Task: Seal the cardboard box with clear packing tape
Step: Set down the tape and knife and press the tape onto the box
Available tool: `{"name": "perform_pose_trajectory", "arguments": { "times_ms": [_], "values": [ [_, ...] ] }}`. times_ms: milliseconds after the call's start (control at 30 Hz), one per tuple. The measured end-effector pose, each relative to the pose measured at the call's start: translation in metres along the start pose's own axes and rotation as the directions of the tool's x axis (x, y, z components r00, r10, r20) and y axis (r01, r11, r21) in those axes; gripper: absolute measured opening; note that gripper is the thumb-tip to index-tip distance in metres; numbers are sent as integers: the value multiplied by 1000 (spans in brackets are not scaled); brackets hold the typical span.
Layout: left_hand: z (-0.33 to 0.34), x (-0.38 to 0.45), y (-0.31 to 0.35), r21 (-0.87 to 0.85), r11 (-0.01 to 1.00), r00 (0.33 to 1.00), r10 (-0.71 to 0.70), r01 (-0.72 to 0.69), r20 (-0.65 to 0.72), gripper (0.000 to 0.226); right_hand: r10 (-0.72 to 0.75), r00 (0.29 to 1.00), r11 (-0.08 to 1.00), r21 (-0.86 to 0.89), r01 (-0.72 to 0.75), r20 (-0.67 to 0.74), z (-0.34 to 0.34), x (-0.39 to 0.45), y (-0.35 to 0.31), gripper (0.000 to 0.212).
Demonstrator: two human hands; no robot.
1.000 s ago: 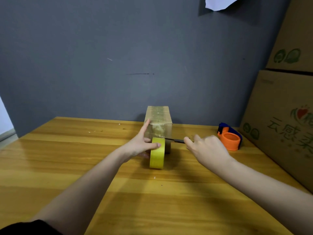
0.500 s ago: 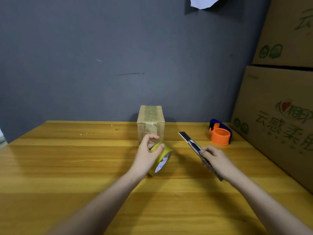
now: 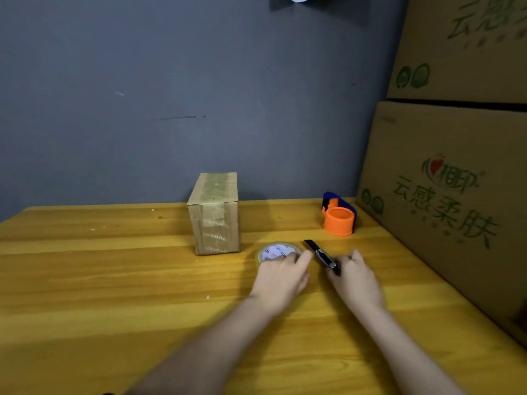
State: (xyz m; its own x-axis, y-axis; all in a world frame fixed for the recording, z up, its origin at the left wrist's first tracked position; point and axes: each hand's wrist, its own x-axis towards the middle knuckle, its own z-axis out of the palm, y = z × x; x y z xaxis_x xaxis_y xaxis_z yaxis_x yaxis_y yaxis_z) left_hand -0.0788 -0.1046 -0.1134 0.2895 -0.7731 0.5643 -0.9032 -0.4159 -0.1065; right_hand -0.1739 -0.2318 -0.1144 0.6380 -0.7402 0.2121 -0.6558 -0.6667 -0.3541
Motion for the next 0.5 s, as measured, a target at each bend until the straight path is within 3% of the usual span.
{"name": "perform_pose_trajectory", "arguments": {
  "times_ms": [133, 500],
  "values": [
    [12, 10, 8, 60, 998, 1000, -10, 11, -16, 48, -36, 997, 992, -120, 27, -71, 2, 0, 3, 36],
    [31, 21, 14, 143, 989, 999, -40, 44, -29, 43, 25, 995, 996, -77, -32, -93, 8, 1, 5, 42]
  ]
}}
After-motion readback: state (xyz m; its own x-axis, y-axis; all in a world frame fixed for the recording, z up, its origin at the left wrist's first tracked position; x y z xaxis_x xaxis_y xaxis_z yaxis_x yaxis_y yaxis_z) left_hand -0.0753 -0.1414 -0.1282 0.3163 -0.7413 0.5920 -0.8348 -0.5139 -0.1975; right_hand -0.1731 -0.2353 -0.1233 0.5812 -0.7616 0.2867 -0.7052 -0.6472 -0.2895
